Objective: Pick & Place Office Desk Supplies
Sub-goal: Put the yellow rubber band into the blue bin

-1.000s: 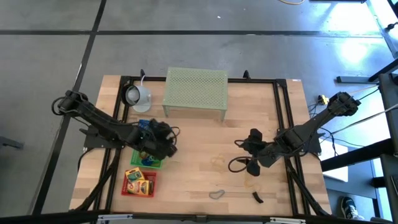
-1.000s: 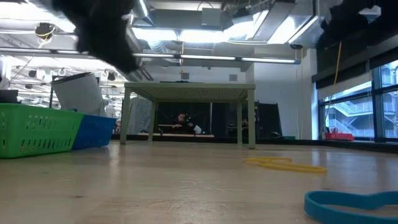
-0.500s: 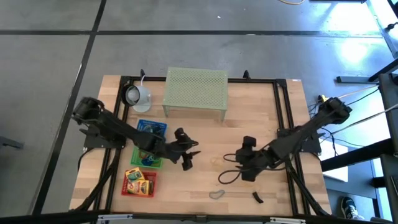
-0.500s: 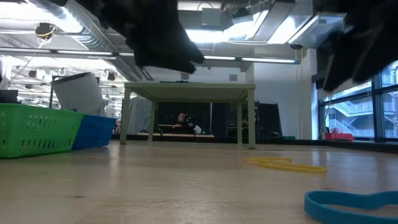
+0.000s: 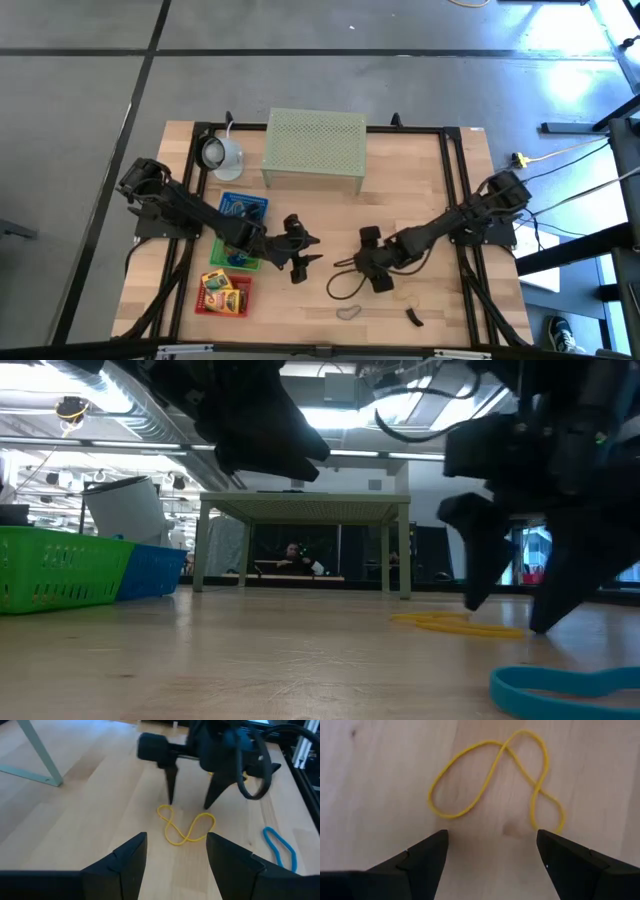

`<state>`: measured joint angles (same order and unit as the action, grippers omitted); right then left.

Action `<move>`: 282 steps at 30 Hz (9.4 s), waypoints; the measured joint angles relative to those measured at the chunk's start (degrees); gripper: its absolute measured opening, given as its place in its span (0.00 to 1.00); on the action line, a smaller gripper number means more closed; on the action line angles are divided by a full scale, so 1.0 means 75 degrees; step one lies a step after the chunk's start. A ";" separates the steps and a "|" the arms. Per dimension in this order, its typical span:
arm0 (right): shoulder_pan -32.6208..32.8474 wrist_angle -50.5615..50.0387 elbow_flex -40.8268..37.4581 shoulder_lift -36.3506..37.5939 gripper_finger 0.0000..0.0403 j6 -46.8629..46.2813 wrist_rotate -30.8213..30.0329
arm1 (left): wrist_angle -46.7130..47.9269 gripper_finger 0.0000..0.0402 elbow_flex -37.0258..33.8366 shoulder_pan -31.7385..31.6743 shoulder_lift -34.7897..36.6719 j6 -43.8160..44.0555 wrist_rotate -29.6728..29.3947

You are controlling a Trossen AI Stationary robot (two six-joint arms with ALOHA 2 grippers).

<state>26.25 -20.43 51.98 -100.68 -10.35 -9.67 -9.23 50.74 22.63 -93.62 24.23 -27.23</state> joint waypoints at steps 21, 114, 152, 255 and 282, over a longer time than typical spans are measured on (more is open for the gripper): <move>-0.1832 0.1089 0.0030 -0.0548 0.65 -0.0492 0.0806 | 0.0000 0.48 0.0000 0.0135 0.0015 0.0394 0.0458; -0.0987 0.1839 0.0392 0.1923 0.35 -0.0963 0.1035 | -0.2565 0.00 0.0000 -0.0384 -0.1053 -0.0693 0.0671; 0.0234 -0.2414 0.2862 0.1922 0.65 -0.0880 0.1756 | 1.0727 0.01 0.0000 -0.0387 0.1768 0.7469 -0.1884; 0.2398 0.0222 -0.1698 0.1601 0.01 -0.2571 -0.1431 | 0.5193 0.38 0.1373 0.0377 0.2057 0.2285 -0.2051; 0.0624 0.4262 -0.1637 0.5132 0.01 -0.0038 -0.4126 | 0.0018 0.41 0.1370 0.0400 0.0421 -0.2393 -0.0880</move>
<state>30.93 11.54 39.70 -62.19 -10.63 -40.62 -9.10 61.01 25.63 -90.46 6.28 -33.83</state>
